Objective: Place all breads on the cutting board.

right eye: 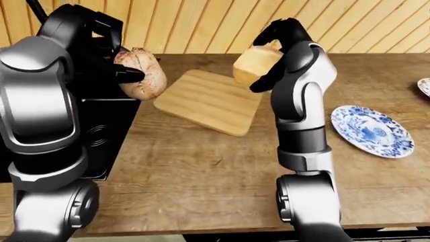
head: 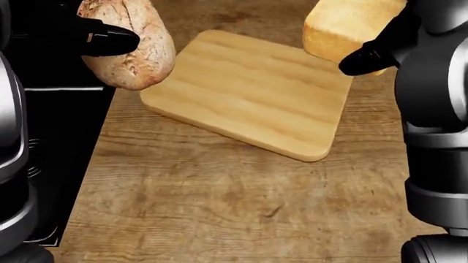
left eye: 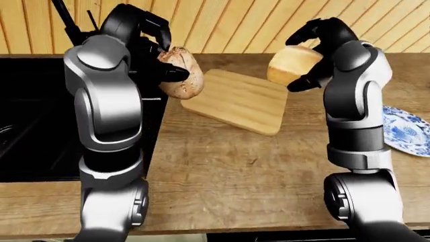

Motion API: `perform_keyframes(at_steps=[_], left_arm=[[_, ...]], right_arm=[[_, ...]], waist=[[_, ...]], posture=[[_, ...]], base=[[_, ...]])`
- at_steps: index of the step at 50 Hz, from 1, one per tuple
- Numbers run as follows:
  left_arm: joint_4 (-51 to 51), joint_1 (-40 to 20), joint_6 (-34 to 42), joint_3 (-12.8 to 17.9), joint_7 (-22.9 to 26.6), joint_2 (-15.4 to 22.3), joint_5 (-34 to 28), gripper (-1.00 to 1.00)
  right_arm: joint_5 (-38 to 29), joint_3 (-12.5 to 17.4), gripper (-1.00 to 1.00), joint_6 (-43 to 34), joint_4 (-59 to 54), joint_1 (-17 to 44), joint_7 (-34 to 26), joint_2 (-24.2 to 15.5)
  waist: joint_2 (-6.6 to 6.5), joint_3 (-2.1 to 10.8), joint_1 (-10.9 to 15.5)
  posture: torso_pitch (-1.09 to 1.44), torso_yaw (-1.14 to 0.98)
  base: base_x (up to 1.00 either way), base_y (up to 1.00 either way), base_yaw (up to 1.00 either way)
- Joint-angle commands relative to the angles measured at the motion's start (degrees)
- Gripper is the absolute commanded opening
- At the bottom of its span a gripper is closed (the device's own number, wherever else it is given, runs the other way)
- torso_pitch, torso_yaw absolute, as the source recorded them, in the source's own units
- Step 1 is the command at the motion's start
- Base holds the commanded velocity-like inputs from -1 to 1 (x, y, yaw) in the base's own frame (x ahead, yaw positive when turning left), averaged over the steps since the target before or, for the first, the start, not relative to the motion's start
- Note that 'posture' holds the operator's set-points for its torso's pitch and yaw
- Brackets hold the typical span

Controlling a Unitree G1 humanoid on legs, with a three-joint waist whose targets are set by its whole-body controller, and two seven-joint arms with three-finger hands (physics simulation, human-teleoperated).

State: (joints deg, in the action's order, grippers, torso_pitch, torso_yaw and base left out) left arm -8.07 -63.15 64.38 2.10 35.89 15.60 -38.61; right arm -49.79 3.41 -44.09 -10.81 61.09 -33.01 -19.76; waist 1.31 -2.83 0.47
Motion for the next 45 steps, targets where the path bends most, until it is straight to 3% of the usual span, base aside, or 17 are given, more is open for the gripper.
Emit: perform_keyframes(at_steps=[1,2,4,7,24,45], left_arm=[[-2.82,-3.1,-1.96,-0.2,-0.4,0.19,-0.33,-1.0],[-2.85,-3.24,-1.96,-0.2,-0.29,0.26,-0.34,-1.0],[-2.42,-3.7,-2.16,0.11,-0.49,0.29,-0.17,-1.0],[-2.11,-4.09,-2.2,0.05,-0.77,0.1,0.09,-1.0],[4.82,-7.92,-5.17,-2.08,-5.28,-5.59,1.66,-1.0],[31.85,-13.89,-19.02,-2.24,-17.28,-9.71,8.64,-1.0]], right_arm=[[-0.94,1.36,-1.0,1.43,2.66,2.79,1.58,-1.28],[-0.82,1.28,-1.0,1.54,2.75,2.92,1.69,-1.09],[-0.72,1.26,-1.0,1.78,2.68,2.83,1.84,-1.09],[-0.96,1.25,-1.0,1.5,3.19,2.69,1.39,-1.34],[-1.57,2.13,-1.0,0.44,4.73,3.48,-0.56,-3.41],[-1.11,2.2,-1.0,1.05,4.24,3.45,0.54,-3.14]], waist=[[-0.57,2.25,-0.52],[0.27,0.62,-0.15],[0.19,1.54,0.21],[0.11,1.83,0.32],[0.55,0.9,0.16],[1.09,0.9,0.32]], posture=[[0.0,0.0],[0.0,0.0],[0.0,0.0],[0.0,0.0],[0.0,0.0],[0.0,0.0]], base=[[0.07,0.0,0.0],[0.0,0.0,0.0],[0.0,0.0,0.0],[0.0,0.0,0.0],[0.0,0.0,0.0],[0.0,0.0,0.0]])
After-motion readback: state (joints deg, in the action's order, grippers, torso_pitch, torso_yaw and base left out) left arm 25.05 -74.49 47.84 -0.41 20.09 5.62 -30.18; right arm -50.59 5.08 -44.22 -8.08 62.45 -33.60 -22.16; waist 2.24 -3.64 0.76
